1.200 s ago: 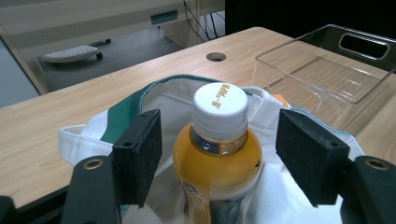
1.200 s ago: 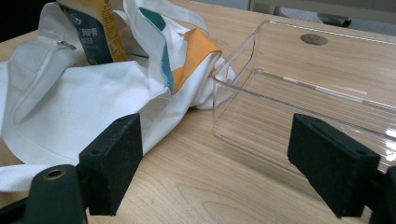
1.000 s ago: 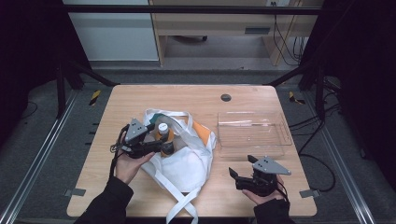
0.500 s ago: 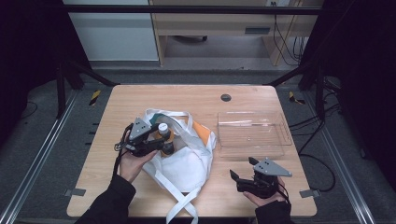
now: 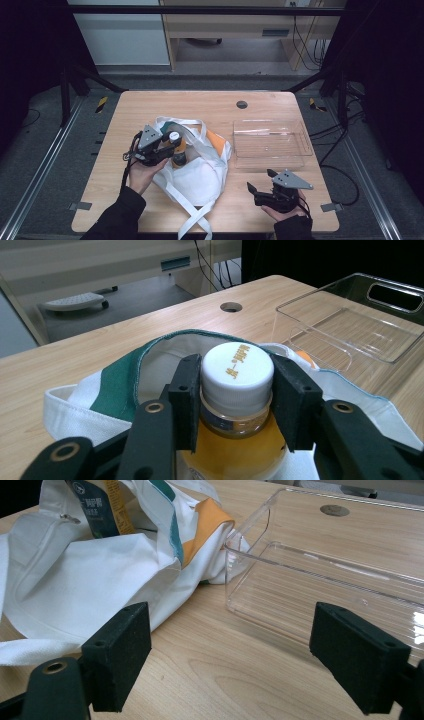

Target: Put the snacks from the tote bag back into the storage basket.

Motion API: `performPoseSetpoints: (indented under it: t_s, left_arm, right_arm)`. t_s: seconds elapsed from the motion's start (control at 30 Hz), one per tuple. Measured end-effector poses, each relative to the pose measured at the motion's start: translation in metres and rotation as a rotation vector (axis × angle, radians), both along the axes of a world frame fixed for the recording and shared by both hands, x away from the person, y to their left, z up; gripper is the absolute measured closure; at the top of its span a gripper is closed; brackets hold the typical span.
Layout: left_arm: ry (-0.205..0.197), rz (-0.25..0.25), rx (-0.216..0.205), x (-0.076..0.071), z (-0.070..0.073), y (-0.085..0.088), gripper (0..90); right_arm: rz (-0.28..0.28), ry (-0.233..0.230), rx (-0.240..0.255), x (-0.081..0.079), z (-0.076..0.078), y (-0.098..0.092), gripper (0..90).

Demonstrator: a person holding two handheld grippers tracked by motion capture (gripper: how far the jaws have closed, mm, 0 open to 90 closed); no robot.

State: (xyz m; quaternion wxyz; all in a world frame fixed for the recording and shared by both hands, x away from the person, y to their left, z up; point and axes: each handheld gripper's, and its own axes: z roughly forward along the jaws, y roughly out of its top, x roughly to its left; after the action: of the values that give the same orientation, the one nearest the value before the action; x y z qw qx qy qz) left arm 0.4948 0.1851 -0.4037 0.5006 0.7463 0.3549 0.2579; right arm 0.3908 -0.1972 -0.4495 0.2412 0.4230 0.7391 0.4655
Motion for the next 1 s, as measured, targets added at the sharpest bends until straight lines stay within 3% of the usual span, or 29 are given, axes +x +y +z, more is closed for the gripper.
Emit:
performPoseSetpoints:
  t_s: [1.0]
  left_arm:
    - [0.025, 0.057, -0.001, -0.0016, 0.0051, 0.0005, 58.9]
  right_arm:
    - [0.015, 0.007, -0.016, 0.0026, -0.0036, 0.0034, 16.6]
